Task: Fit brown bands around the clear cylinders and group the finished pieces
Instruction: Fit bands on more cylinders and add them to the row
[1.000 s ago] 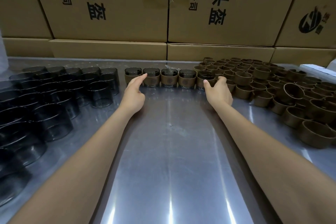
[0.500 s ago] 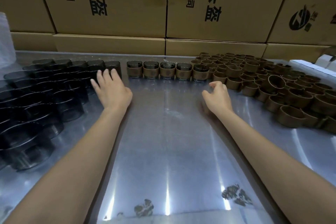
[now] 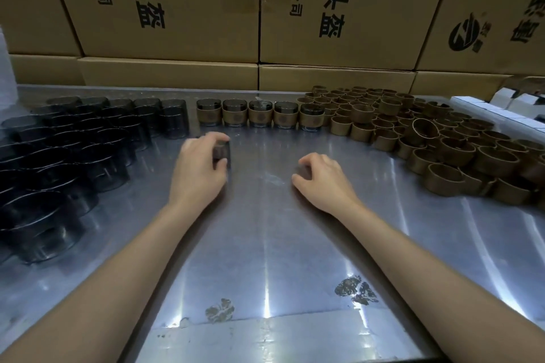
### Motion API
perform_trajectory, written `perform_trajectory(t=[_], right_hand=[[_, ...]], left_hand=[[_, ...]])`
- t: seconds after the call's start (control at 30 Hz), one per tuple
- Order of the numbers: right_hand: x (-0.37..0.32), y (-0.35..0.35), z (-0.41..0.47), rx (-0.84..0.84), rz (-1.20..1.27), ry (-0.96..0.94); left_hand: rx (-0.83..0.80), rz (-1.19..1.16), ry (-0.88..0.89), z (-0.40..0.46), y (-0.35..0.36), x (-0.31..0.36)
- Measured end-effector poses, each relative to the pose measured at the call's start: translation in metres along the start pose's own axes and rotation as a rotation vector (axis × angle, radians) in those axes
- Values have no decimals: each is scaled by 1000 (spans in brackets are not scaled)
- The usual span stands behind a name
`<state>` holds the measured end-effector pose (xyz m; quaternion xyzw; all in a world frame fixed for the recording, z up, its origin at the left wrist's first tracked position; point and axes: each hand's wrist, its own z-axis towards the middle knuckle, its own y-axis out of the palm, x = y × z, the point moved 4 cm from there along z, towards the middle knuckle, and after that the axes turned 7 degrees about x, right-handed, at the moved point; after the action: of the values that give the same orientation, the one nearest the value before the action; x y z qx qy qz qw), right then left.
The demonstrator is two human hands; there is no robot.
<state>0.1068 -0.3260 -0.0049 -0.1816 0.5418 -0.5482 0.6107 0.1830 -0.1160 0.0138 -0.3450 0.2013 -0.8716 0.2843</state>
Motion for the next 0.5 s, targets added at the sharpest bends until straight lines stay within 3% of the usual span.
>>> perform_trajectory(t=[0.3,0.5], right_hand=[[-21,3,-6,-144,220,-228],[-24,-1,-1,-6,452,-189]], left_hand=[[-189,-406,79,-15,19,55],[-212,-706,-95,-10,18,44]])
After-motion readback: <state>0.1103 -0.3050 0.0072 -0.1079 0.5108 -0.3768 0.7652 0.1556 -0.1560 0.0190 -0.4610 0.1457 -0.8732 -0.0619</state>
